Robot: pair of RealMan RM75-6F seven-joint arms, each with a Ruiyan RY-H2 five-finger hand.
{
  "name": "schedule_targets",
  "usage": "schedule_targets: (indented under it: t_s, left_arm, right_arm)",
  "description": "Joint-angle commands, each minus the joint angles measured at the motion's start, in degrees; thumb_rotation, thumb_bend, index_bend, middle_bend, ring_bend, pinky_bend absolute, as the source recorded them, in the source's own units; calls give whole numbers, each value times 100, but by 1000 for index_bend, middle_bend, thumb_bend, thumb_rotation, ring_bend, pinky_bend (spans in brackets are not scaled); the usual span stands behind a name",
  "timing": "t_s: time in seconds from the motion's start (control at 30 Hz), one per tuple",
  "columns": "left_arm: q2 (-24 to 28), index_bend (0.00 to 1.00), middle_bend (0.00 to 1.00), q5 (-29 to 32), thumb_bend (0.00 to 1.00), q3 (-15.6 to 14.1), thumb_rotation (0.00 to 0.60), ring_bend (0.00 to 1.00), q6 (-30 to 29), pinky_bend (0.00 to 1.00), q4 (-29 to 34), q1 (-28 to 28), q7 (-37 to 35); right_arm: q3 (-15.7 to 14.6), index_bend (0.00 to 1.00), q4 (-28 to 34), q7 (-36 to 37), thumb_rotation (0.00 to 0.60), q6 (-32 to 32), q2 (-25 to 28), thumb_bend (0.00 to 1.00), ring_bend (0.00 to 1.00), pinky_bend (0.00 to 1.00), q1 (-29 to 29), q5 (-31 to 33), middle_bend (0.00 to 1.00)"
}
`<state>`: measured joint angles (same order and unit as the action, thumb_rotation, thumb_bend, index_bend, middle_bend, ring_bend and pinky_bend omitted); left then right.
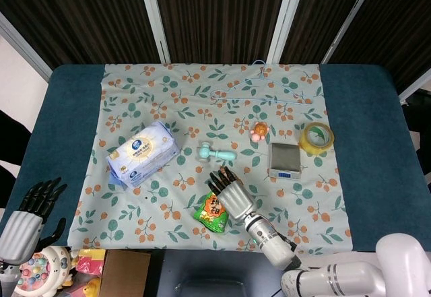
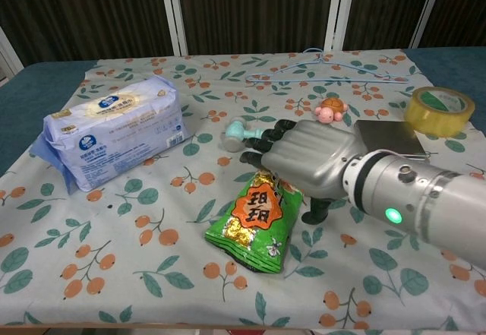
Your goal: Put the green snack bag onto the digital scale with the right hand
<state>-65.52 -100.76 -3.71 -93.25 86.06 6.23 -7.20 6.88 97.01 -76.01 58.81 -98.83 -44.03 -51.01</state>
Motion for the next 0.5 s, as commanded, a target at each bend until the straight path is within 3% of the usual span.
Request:
schedule_targets:
  t_s: [0.03, 0.17, 0.23, 0.37, 0.5]
  left_arm:
    - [0, 0, 0, -8, 478, 3, 600, 5, -8, 97, 0, -5, 10]
    - [15, 0, 0, 4, 479, 12, 600, 5, -9, 97, 4, -13, 7]
    - [25, 0, 0, 7, 480, 16, 600, 5, -15, 97, 8, -18, 0]
    - [35, 0, 0, -27, 482, 14, 600, 5, -59, 97, 18, -36, 0]
    - [33, 0, 0, -35, 483, 10, 600, 5, -54, 98, 10, -42, -1]
  right_arm:
    - [130, 403, -315, -59, 600, -61, -362, 333, 0, 4, -333, 376, 0]
    - [57, 677, -549, 192, 600, 115, -539, 333, 3, 80, -390, 109, 97]
    - [7, 756, -612, 214, 600, 186, -566, 334, 20, 92, -421, 78, 139]
    - [-78, 954, -688, 291, 600, 380, -548, 334, 147, 155, -443, -99, 238]
    - [-96, 991, -542, 435, 600, 591, -332, 334, 169, 164, -384, -223, 264]
